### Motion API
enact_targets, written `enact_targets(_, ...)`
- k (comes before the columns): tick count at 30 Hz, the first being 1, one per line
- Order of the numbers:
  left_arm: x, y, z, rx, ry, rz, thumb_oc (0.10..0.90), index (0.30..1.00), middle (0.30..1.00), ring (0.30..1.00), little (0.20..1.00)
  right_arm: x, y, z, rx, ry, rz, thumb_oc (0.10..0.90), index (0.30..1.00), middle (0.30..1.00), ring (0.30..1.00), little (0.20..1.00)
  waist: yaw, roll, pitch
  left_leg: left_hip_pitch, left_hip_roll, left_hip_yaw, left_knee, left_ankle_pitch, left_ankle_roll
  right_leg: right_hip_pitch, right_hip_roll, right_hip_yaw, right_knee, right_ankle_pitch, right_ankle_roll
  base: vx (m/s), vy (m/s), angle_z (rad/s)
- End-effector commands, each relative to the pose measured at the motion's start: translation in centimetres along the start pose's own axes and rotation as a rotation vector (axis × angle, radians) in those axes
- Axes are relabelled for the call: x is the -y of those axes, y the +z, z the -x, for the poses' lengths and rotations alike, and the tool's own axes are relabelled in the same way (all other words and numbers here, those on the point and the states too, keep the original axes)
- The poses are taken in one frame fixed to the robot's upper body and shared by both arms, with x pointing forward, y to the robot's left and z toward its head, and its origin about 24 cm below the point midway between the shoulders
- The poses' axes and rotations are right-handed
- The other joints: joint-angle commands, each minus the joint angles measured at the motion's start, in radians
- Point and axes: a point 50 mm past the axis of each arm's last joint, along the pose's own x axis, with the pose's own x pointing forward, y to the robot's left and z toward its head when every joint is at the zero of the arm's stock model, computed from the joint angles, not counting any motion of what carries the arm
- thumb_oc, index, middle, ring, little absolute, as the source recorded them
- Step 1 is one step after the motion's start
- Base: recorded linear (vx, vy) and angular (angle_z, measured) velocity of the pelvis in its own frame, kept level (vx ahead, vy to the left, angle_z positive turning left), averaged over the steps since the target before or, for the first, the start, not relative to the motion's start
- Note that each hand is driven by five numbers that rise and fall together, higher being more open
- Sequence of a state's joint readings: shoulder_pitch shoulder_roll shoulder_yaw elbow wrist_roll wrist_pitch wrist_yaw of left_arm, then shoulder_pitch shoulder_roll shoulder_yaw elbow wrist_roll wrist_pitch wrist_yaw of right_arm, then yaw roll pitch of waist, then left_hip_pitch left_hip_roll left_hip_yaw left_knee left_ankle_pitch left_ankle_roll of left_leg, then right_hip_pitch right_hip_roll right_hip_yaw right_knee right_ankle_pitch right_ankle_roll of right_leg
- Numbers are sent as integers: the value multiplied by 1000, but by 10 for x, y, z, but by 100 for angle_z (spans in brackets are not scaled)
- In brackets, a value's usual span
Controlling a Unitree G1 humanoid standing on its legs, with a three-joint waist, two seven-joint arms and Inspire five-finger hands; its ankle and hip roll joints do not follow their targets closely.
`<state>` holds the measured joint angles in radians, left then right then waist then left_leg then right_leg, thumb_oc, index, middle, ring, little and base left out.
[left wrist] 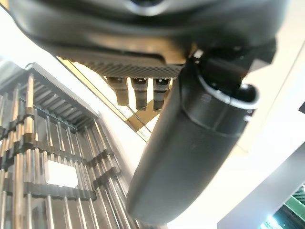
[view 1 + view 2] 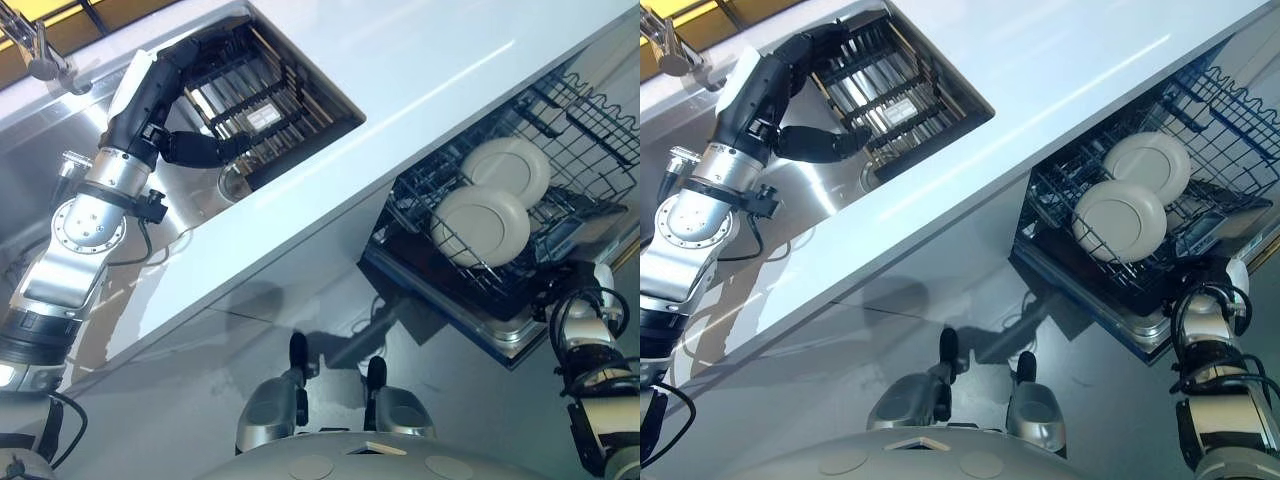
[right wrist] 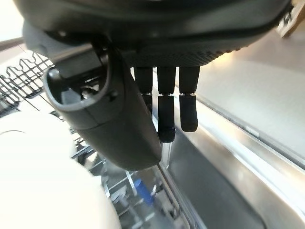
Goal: Pick up plates and place into dishwasher.
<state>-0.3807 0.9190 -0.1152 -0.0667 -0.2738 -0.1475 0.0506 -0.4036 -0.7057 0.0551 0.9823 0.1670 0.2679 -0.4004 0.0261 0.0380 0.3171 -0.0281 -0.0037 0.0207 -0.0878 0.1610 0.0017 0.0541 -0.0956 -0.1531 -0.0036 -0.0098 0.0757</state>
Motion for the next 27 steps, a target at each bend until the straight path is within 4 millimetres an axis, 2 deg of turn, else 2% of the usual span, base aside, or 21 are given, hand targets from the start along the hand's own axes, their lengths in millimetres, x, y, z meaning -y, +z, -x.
enact_targets(1, -43, 68, -20, 295, 157, -92, 800, 900, 900, 900, 900, 12, 20, -5, 58, -10, 79, 100, 300, 300, 300, 200, 39, 24, 37, 14, -74, 30, 86, -156, 36, -93, -30, 9, 115, 31, 51, 17, -1, 7)
enact_targets(3, -43, 69, -21, 301, 157, -92, 800, 900, 900, 900, 900, 9, 18, -4, 61, 9, 118, 100, 300, 300, 300, 200, 43, 26, 38, 11, -74, 25, 85, -153, 37, -96, -31, 4, 121, 28, 49, 16, 5, 7)
enact_targets(5, -44, 70, -22, 303, 154, -89, 800, 900, 900, 900, 900, 8, 22, -5, 124, 14, 301, 100, 300, 300, 300, 200, 49, 28, 35, 11, -75, 19, 85, -151, 38, -98, -31, 4, 127, 25, 48, 31, 15, 12)
enact_targets(6, -44, 71, -22, 303, 154, -88, 800, 900, 900, 900, 900, 8, 24, -5, 140, 18, 325, 100, 300, 300, 300, 200, 48, 28, 34, 11, -75, 18, 85, -151, 38, -99, -32, 4, 128, 25, 48, 24, 14, 12)
enact_targets(14, -39, 71, -25, 305, 163, -72, 800, 900, 900, 900, 900, -26, 70, 14, 344, 167, 349, 100, 300, 300, 300, 200, 57, 22, 21, 16, -81, 8, 89, -154, 36, -91, -36, -3, 118, 30, 47, 26, 31, 3)
enact_targets(16, -35, 67, -26, 292, 161, -68, 800, 900, 900, 900, 900, -42, 92, 28, 430, 256, 302, 100, 300, 300, 300, 200, 58, 18, 10, 31, -82, 4, 84, -156, 35, -84, -38, -5, 120, 28, 49, 80, 45, -1)
enact_targets(21, -29, 58, -23, 259, 163, -54, 800, 900, 900, 900, 900, -67, 119, 61, 565, 447, 91, 100, 300, 300, 300, 200, 51, 10, -20, 59, -82, 0, 83, -167, 33, -60, -44, -12, 117, 21, 46, 109, 51, 0)
enact_targets(27, -20, 46, -23, 215, 156, -28, 800, 900, 900, 900, 900, -73, 150, 94, 696, 552, -252, 100, 300, 300, 300, 200, 46, 6, -62, 89, -81, -7, 83, -182, 34, -32, -47, -14, 120, 5, 42, 105, 48, 2)
